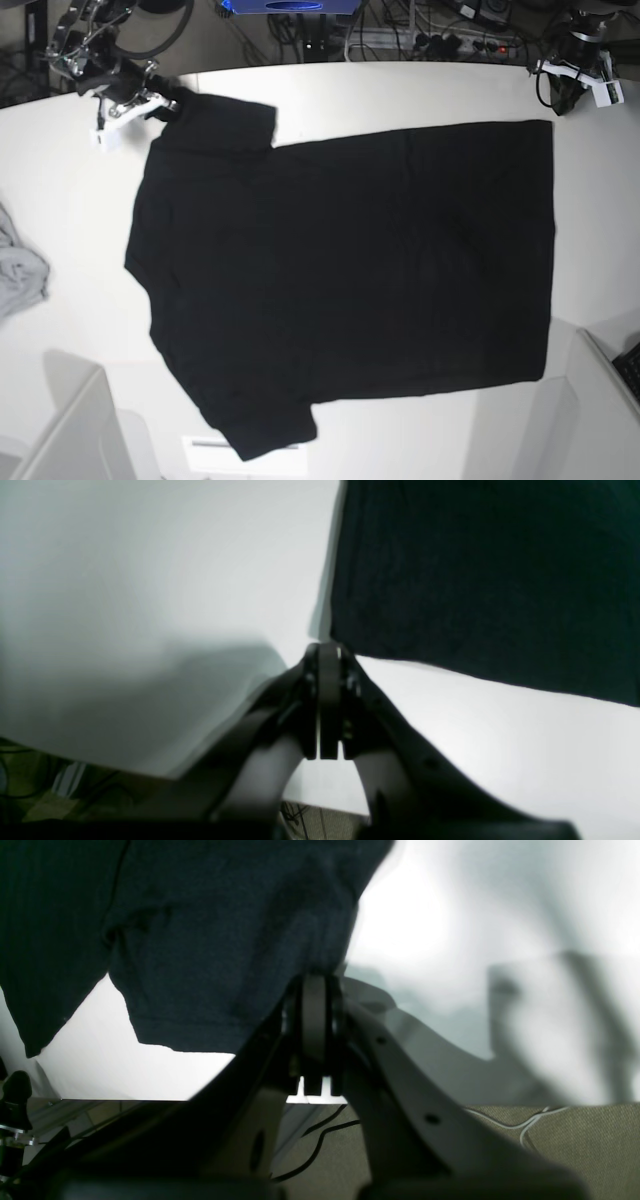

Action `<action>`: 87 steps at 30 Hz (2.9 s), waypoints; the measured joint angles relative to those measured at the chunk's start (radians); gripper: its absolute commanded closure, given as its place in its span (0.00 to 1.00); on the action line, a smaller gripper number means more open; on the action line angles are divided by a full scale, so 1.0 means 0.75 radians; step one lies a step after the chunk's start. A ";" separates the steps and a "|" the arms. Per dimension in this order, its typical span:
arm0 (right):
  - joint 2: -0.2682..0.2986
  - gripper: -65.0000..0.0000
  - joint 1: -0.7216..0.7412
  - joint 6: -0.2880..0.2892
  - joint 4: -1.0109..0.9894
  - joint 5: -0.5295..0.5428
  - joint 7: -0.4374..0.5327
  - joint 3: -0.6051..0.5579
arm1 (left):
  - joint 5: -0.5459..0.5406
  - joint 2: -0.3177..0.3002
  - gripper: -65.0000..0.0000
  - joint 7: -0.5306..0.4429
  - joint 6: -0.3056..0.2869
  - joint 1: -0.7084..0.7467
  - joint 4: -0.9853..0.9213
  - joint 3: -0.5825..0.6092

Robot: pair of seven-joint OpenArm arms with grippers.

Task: Fold the T-shirt properly
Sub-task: 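Move the left gripper to the other shoulder corner and grasp it, then lift both shoulder corners and drag the shirt toward the robot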

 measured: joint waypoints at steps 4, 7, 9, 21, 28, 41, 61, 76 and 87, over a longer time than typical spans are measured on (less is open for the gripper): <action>0.000 1.00 0.000 0.000 0.000 0.000 0.001 0.000 | -0.001 0.000 0.64 0.000 0.000 0.000 0.000 0.000; 0.000 1.00 0.000 0.000 0.000 0.000 0.001 0.000 | -0.002 0.001 0.38 -0.001 0.000 -0.004 -0.012 0.003; 0.000 1.00 0.000 0.000 0.000 0.000 0.001 0.000 | -0.001 0.001 0.36 0.001 0.000 -0.007 -0.021 0.010; -0.001 1.00 0.000 0.000 0.000 0.001 0.001 0.000 | -0.015 0.007 0.36 0.207 -0.004 -0.204 -0.087 0.003; 0.023 1.00 -0.001 0.001 0.000 -0.001 -0.003 -0.004 | -0.014 0.009 0.45 0.211 -0.004 -0.221 -0.096 0.004; 0.025 1.00 0.000 0.001 0.001 0.000 -0.003 0.003 | -0.011 0.011 1.00 0.235 0.071 -0.232 -0.097 0.050; 0.018 1.00 -0.304 -0.001 0.274 0.244 0.034 0.005 | 0.011 -0.033 1.00 0.256 0.075 -0.001 0.119 0.048; 0.022 1.00 -0.042 -0.003 0.335 0.299 -0.191 -0.004 | 0.001 -0.025 1.00 0.269 0.077 0.083 0.222 0.046; 0.018 1.00 0.168 -0.004 0.336 0.300 -0.314 -0.004 | -0.224 0.038 1.00 0.604 0.172 -0.047 0.366 -0.143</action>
